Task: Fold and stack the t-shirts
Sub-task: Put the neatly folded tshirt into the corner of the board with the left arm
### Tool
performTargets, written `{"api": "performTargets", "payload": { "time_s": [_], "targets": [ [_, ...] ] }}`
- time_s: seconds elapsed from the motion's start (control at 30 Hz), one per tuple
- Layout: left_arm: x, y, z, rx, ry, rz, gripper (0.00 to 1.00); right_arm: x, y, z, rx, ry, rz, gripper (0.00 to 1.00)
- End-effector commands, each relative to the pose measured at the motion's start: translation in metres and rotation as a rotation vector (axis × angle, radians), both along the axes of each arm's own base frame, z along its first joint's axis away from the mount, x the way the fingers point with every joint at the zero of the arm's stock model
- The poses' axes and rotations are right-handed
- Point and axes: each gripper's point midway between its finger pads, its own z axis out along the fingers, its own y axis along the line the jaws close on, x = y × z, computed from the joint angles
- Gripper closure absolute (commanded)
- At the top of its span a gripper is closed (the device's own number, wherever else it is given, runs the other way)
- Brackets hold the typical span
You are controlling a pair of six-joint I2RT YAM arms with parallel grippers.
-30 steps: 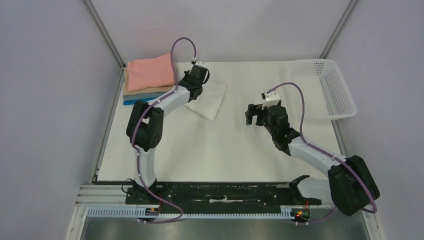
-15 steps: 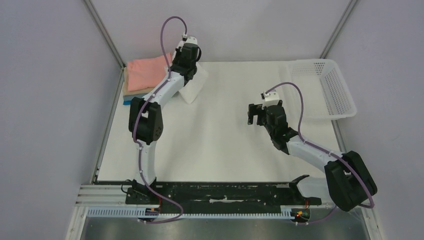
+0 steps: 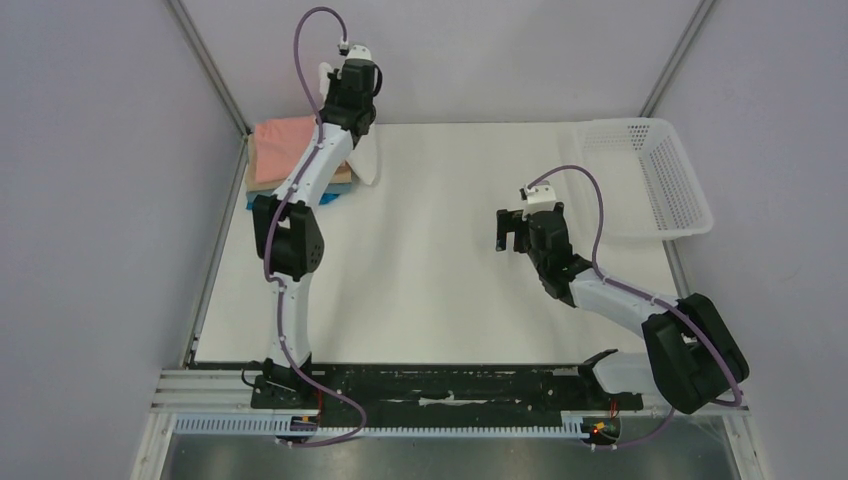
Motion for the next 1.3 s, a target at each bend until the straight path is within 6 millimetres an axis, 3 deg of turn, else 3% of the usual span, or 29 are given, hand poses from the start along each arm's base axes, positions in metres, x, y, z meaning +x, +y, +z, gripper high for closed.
{"api": "performTargets", "payload": {
  "time_s": [0.0,0.3,0.43,0.67,1.13,1.27],
  "targets": [
    [0.000,0.007,0.053,-0.079,-0.139,0.037,0.98,0.012,-0.001,0.016,0.004,-0.051,-0.023,0.02],
    [-0.004,0.002,0.100,-0.140,-0.225,-0.006,0.98,0.012,0.000,0.016,0.006,-0.048,-0.018,0.02],
    [-0.004,-0.002,0.109,-0.170,-0.244,-0.034,0.98,0.013,0.001,0.015,0.007,-0.044,-0.020,0.02],
    [-0.008,0.010,0.127,-0.165,-0.286,0.002,0.98,0.013,0.001,0.014,0.008,-0.043,-0.021,0.02],
    [0.001,0.056,0.112,-0.196,-0.285,0.081,0.98,0.015,0.003,0.009,0.006,-0.024,-0.016,0.02],
    [0.006,0.071,0.094,-0.233,-0.268,0.082,0.98,0.016,0.006,0.006,0.004,-0.009,-0.007,0.02]
  ]
}}
